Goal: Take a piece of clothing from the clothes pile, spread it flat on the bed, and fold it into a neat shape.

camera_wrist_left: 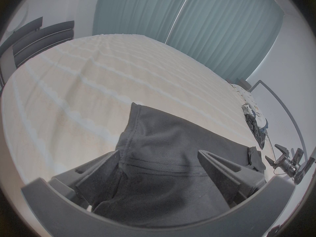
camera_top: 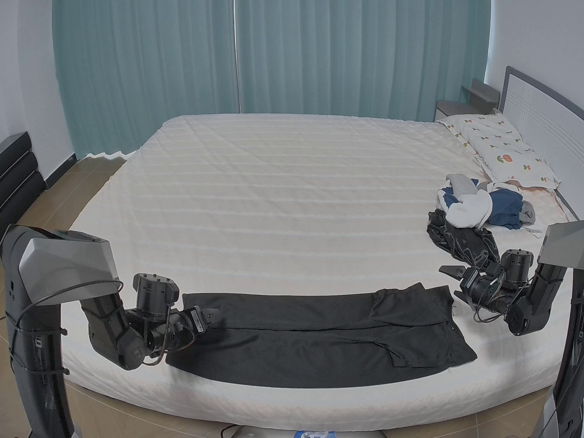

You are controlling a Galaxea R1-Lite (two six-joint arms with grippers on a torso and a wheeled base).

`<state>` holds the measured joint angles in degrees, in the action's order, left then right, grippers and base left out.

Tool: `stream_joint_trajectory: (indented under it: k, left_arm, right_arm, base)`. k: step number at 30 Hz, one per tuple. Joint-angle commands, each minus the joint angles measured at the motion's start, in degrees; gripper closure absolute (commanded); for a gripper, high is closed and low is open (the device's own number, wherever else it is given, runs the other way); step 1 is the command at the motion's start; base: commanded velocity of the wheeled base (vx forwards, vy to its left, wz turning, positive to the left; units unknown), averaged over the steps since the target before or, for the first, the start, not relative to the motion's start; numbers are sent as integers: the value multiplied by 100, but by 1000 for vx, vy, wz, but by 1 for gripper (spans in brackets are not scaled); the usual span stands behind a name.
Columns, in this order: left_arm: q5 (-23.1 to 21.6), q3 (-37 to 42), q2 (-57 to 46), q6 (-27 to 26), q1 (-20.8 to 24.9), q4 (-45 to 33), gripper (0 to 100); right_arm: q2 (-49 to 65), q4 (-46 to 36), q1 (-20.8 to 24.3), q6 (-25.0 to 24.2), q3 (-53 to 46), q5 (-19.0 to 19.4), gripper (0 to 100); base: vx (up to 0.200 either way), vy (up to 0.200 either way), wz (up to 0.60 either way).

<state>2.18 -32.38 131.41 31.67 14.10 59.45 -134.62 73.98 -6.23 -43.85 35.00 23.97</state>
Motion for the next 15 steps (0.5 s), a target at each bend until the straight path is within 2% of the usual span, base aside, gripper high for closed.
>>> stream_joint_trajectory:
  k: [1,5,9,15]
  left_arm:
    - [45,-260,-608,58,-250,-303,0]
    - [10,-577,-476,138,-479,-303,0]
    - [-34,-805,-142,269,-505,-303,0]
    - [-324,-1157,376,278,-540,-312,0]
  right_arm:
    - [-3,2,-1,-1,-2,3,0]
    - [-12,2,8,-1,-2,3,0]
    - [-12,11,8,-1,-11,3,0]
    - [-29,11,8,-1,-2,3,0]
  base:
    - [0,0,0]
    - [0,0,0]
    - [0,0,0]
    - [0,0,0]
